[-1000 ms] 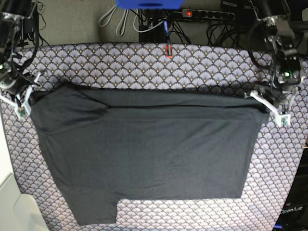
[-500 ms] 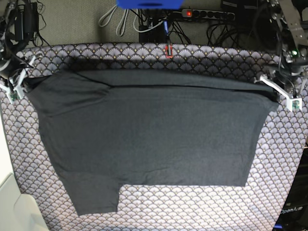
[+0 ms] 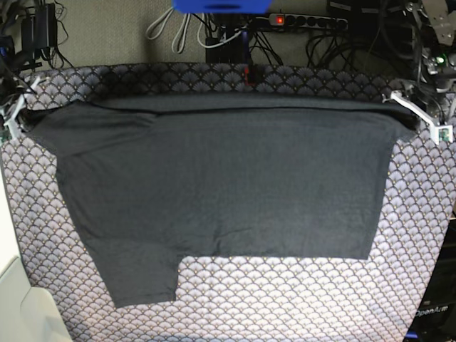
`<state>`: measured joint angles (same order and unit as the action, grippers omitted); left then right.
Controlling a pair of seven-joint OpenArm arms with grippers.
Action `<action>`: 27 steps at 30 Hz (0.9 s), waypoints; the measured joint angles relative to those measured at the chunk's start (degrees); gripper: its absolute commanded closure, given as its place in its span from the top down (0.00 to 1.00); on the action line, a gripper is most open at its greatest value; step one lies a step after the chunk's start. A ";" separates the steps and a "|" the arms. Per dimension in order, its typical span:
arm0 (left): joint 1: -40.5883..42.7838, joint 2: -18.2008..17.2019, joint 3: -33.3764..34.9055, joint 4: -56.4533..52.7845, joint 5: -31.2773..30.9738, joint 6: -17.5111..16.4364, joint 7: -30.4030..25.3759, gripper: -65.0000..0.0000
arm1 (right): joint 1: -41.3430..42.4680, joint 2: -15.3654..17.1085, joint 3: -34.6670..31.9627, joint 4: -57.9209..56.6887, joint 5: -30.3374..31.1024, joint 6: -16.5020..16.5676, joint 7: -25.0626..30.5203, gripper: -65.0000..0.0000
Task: Fold the T-shirt properly
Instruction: 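Drag the held collar edge back toward the robot with both grippers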
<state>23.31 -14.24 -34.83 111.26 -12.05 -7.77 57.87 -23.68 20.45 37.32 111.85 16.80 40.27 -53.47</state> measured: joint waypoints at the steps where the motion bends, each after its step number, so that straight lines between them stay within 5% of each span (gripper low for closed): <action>1: -0.17 -0.02 0.07 0.02 -0.02 -0.02 -0.09 0.01 | 0.02 0.07 0.00 0.00 0.00 0.00 0.04 0.00; 11: -6.10 -0.04 0.24 -0.17 0.42 -0.11 -0.11 0.01 | 5.42 0.57 -1.07 -0.04 -0.02 0.00 0.09 0.00; 17: -13.86 0.28 0.44 -3.02 0.66 0.20 5.84 0.01 | 10.58 0.50 -6.23 -0.52 -1.03 0.00 -0.48 0.00; 27: -19.52 0.13 6.99 -12.55 1.49 0.22 5.55 0.01 | 18.21 0.94 -9.75 -6.64 -1.09 -0.04 -3.82 0.00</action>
<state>3.79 -14.11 -27.83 98.72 -10.57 -7.55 63.42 -5.48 21.39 27.57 105.21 15.70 40.23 -57.30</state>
